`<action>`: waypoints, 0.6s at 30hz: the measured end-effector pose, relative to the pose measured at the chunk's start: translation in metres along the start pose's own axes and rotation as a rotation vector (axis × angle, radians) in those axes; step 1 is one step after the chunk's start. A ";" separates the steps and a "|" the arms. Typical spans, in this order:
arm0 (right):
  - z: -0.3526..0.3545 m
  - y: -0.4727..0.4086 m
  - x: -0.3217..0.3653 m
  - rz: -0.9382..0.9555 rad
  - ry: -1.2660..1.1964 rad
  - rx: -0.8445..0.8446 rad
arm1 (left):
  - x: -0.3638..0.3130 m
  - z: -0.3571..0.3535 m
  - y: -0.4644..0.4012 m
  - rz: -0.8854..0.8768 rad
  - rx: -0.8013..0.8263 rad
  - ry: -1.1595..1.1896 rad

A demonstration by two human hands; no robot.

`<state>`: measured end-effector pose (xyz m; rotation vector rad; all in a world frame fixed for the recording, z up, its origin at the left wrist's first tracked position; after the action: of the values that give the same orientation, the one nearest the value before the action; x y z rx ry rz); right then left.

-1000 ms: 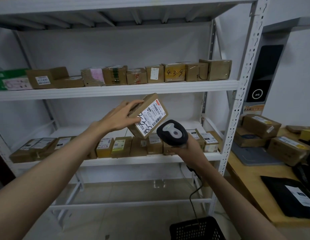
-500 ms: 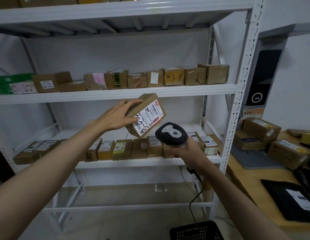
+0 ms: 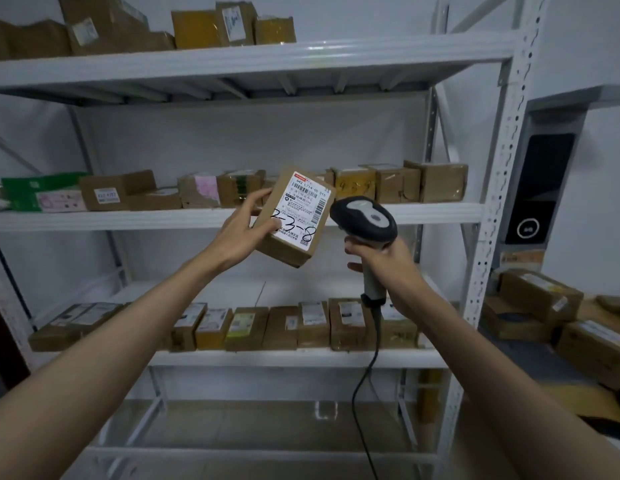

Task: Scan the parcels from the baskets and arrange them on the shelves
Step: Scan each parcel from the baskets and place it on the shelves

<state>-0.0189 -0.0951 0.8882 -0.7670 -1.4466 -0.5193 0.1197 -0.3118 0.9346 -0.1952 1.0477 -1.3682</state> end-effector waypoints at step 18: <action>-0.039 -0.071 0.205 0.361 -0.150 0.061 | -0.087 0.086 -0.147 -0.072 -0.301 0.256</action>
<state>-0.0274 -0.1438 1.1033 -1.0088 -1.4123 -0.1426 0.0904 -0.3139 1.1236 -0.2868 1.4746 -1.3179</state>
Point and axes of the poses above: each hand's wrist, its own y-axis away from the middle knuckle, its own z-axis out of the back of the hand, x = y × z, the point moved 9 cm from there along -y, towards the middle knuckle, and after that the axes turned 14 degrees about -z, right-handed, at the moved point
